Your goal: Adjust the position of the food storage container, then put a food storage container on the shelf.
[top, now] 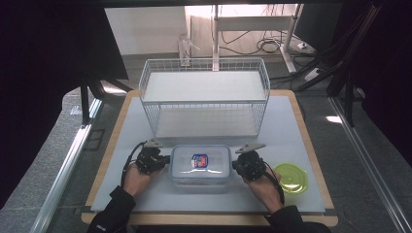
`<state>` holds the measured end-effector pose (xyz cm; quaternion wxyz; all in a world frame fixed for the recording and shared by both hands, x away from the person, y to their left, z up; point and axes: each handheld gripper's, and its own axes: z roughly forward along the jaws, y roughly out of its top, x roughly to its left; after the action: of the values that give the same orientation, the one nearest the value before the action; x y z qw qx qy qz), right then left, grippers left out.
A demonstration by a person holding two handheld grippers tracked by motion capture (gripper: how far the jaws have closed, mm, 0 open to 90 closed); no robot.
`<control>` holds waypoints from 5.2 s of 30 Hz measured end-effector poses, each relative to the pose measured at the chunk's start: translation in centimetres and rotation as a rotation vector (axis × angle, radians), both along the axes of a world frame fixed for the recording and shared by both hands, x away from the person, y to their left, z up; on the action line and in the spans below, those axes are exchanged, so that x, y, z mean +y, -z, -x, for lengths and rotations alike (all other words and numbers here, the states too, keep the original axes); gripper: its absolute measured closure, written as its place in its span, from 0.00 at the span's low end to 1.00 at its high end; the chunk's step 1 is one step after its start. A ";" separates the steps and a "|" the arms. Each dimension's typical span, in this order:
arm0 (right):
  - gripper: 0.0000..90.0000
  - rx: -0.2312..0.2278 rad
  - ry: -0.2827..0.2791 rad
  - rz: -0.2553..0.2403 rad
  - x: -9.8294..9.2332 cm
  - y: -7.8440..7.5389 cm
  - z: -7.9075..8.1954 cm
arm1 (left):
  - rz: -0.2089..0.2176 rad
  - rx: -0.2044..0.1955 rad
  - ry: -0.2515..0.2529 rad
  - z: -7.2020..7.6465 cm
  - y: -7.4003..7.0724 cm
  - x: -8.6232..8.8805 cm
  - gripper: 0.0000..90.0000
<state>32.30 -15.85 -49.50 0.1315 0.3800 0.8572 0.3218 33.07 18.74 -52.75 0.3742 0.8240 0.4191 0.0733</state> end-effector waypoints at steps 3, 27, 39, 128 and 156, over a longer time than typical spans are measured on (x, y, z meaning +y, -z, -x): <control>1.00 -0.006 -0.008 0.020 -0.6 -0.1 1.3 | -0.009 0.008 0.023 0.7 -0.1 -0.4 1.00; 0.50 -0.086 -0.025 -0.112 -4.8 -2.5 3.6 | 0.033 -0.177 -0.007 5.8 -2.2 2.9 0.25; 0.18 -0.088 -0.054 -0.206 -4.9 -2.6 3.7 | 0.059 -0.198 0.026 5.8 -1.6 3.3 0.02; 0.60 0.159 -0.036 -0.495 -3.5 -5.6 1.1 | 0.440 0.007 0.085 3.5 -6.1 1.5 0.57; 0.60 0.079 -0.079 -0.546 -2.6 -12.6 -3.1 | 0.433 -0.109 0.071 0.4 -14.1 2.4 0.57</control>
<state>35.42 -18.47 -36.87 -0.0219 0.3801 0.7572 0.5307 32.65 21.17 -38.66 0.5668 0.7335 0.3749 0.0130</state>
